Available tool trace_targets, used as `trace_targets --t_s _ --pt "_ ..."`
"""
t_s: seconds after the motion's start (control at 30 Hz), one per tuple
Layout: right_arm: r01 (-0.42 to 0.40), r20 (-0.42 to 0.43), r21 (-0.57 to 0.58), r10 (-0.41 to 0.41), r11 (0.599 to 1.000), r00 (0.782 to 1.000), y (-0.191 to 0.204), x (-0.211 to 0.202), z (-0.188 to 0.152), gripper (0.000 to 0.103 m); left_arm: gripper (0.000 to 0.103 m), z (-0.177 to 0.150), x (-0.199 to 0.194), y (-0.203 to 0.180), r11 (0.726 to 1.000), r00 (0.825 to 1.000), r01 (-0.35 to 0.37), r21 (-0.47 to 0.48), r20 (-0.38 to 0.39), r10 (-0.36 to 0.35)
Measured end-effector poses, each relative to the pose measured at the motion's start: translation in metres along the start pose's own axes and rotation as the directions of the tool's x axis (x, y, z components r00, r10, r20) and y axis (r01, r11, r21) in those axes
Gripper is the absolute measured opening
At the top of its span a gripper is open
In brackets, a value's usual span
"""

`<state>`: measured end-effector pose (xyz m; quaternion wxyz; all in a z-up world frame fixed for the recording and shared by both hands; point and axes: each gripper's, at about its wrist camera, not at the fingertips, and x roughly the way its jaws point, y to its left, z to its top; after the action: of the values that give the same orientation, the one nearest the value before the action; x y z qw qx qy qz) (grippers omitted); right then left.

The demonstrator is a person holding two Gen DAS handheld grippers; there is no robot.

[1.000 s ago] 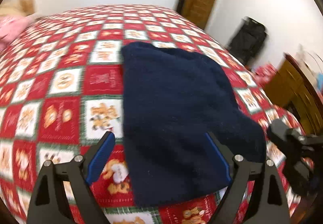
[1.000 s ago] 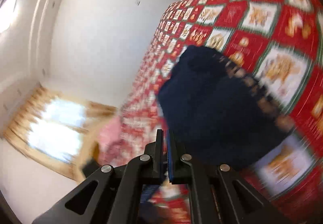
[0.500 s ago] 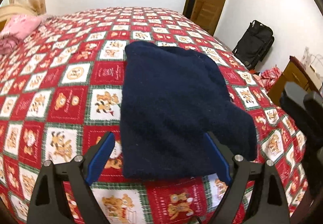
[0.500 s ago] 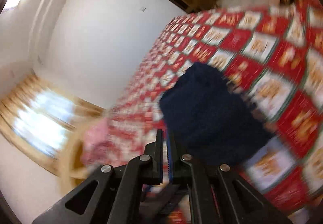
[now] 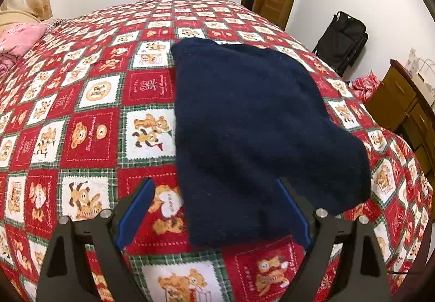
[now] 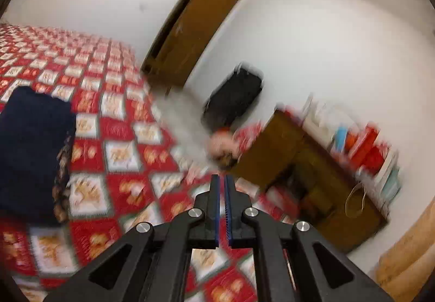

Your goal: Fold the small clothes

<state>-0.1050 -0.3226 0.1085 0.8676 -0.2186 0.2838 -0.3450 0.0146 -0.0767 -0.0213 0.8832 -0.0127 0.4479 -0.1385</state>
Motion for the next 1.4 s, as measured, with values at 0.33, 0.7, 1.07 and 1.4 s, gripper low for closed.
trace_targets --t_s 0.33,0.7,1.07,1.4 --pt "-0.635 0.012 0.753 0.961 0.174 0.277 0.067 0.154 -0.046 0.004 0.091 0.015 0.015 0.016 0.998 0.998 0.056 -0.038 -0.026 -0.057" --pt "-0.786 0.07 0.448 0.86 0.426 0.506 0.088 0.115 -0.002 0.004 0.091 0.024 0.035 0.012 0.997 0.996 0.074 -0.023 -0.048 -0.075" --pt "-0.819 0.036 0.455 0.911 0.351 0.41 0.11 0.124 -0.007 0.046 0.091 0.028 0.043 0.016 0.994 0.993 0.105 -0.042 -0.057 -0.108" --pt "-0.792 -0.056 0.493 0.922 0.36 0.384 0.126 0.144 -0.013 0.102 0.091 0.034 0.049 0.027 0.984 0.986 0.152 -0.094 -0.06 -0.158"
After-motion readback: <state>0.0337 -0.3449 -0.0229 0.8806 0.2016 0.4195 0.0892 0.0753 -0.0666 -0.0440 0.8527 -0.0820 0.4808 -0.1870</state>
